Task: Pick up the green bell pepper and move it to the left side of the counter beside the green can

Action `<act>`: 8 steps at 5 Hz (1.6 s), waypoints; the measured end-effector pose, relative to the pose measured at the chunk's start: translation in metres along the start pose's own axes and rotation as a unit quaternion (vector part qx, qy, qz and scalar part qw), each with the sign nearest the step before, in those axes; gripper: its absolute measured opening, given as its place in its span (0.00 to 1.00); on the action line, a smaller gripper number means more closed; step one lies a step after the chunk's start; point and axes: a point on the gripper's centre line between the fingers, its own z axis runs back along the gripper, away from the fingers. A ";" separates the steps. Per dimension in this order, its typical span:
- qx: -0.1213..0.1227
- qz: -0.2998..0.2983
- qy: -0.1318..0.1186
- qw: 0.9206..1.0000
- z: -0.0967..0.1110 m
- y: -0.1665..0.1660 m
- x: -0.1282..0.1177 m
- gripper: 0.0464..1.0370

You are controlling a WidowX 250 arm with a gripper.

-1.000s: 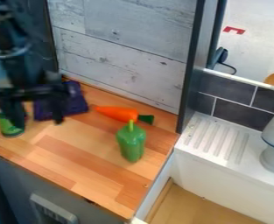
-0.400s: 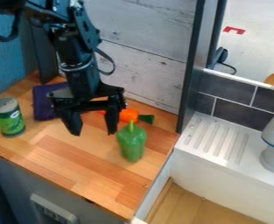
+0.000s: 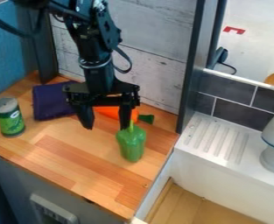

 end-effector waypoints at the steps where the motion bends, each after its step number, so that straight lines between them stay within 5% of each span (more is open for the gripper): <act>1: 0.012 0.002 -0.008 1.000 -0.006 -0.004 0.009 0.96; 6: 0.033 0.005 -0.012 0.999 -0.038 -0.028 0.030 0.93; 8: 0.039 0.010 -0.013 0.999 -0.049 -0.031 0.029 0.40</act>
